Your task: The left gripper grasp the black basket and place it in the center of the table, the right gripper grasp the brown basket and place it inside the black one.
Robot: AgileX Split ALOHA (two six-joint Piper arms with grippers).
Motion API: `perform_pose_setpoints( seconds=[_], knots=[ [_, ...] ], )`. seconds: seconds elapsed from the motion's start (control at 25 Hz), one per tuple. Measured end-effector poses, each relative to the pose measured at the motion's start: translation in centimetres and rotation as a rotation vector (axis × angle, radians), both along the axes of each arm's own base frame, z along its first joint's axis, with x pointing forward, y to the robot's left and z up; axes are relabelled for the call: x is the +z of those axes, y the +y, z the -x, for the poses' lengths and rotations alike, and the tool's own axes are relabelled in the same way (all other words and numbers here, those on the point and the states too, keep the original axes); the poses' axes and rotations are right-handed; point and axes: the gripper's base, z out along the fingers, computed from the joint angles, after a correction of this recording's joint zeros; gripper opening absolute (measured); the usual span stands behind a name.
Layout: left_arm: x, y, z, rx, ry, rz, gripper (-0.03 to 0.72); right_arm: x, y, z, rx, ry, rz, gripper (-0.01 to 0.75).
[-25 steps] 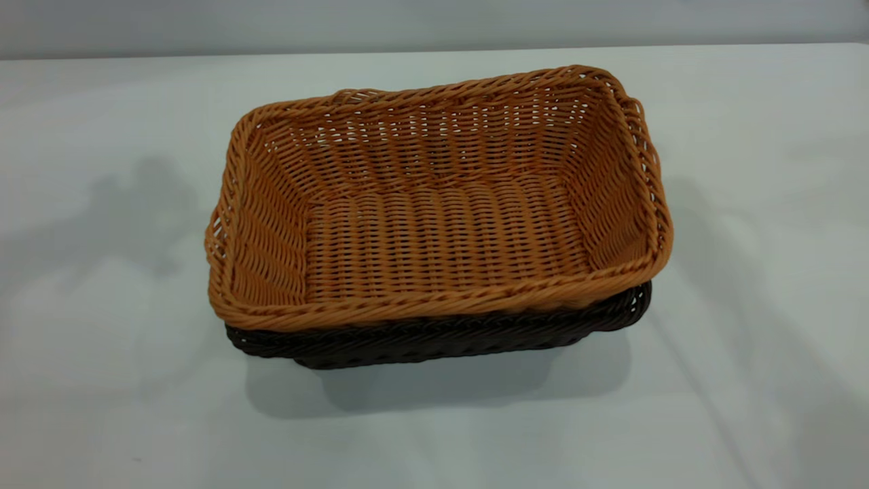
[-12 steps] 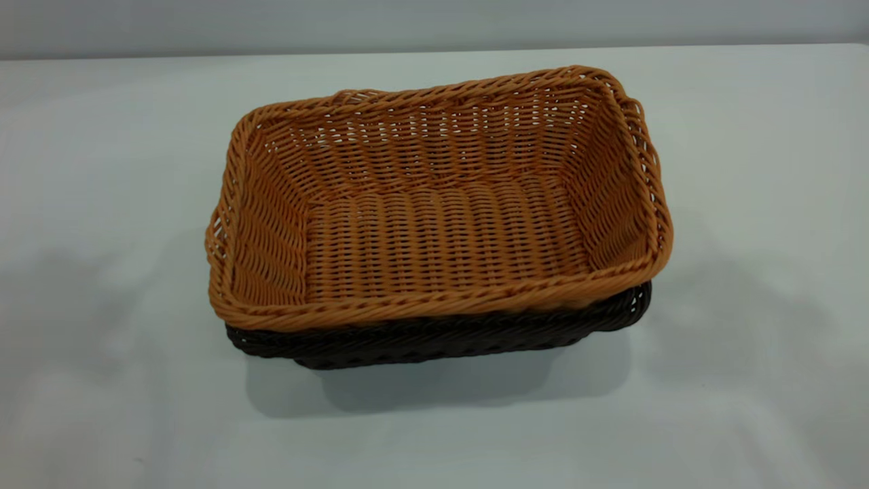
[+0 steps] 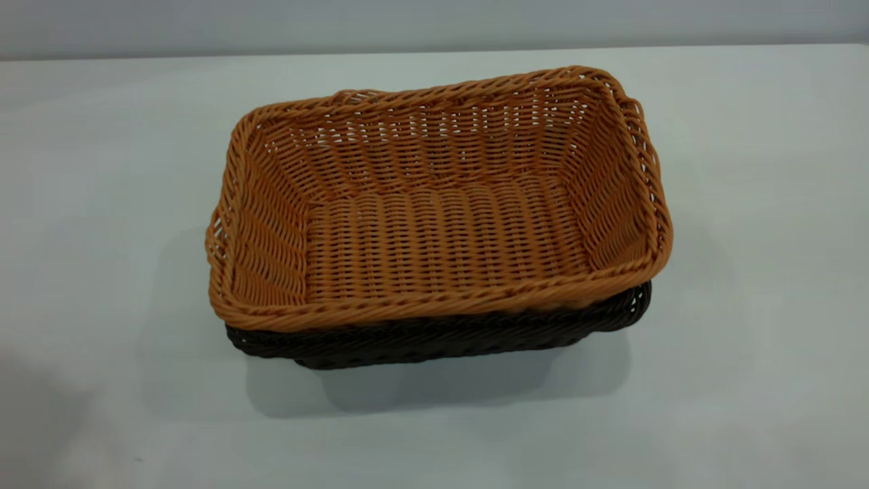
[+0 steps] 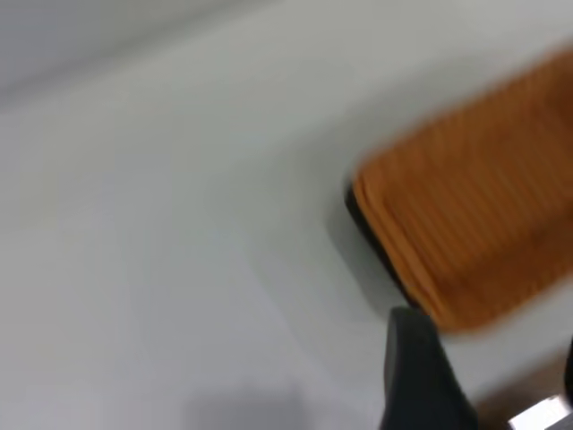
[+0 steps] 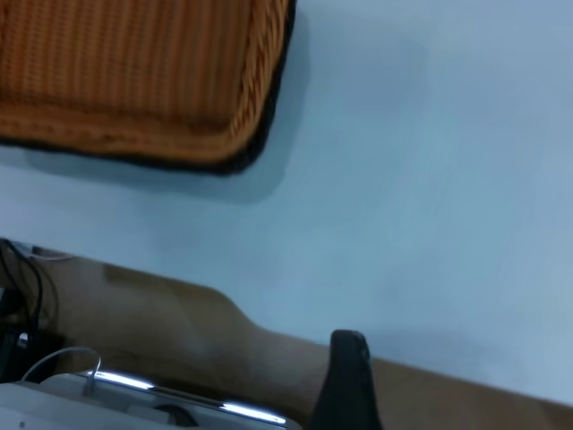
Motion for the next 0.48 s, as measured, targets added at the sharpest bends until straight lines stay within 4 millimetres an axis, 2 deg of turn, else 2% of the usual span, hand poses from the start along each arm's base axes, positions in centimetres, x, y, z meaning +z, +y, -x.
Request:
perform_pose_setpoints(
  seconds=[0.08, 0.16, 0.28, 0.48],
  knots=[
    [-2.6, 0.0, 1.0, 0.002, 0.074, 0.003, 0.349, -2.8, -0.3, 1.1, -0.023, 0.029, -0.007, 0.541],
    [-5.2, -0.1, 2.1, 0.002, 0.145, 0.005, 0.349, -4.1, -0.5, 1.9, -0.038, 0.063, -0.007, 0.54],
    [-9.1, -0.2, 4.2, 0.003, 0.246, 0.006, 0.349, -4.3, -0.6, 2.2, -0.045, 0.061, -0.012, 0.535],
    [-13.5, 0.1, 8.0, 0.036, 0.307, -0.038, 0.349, -4.3, -0.6, 2.3, -0.047, 0.062, -0.015, 0.513]
  ],
)
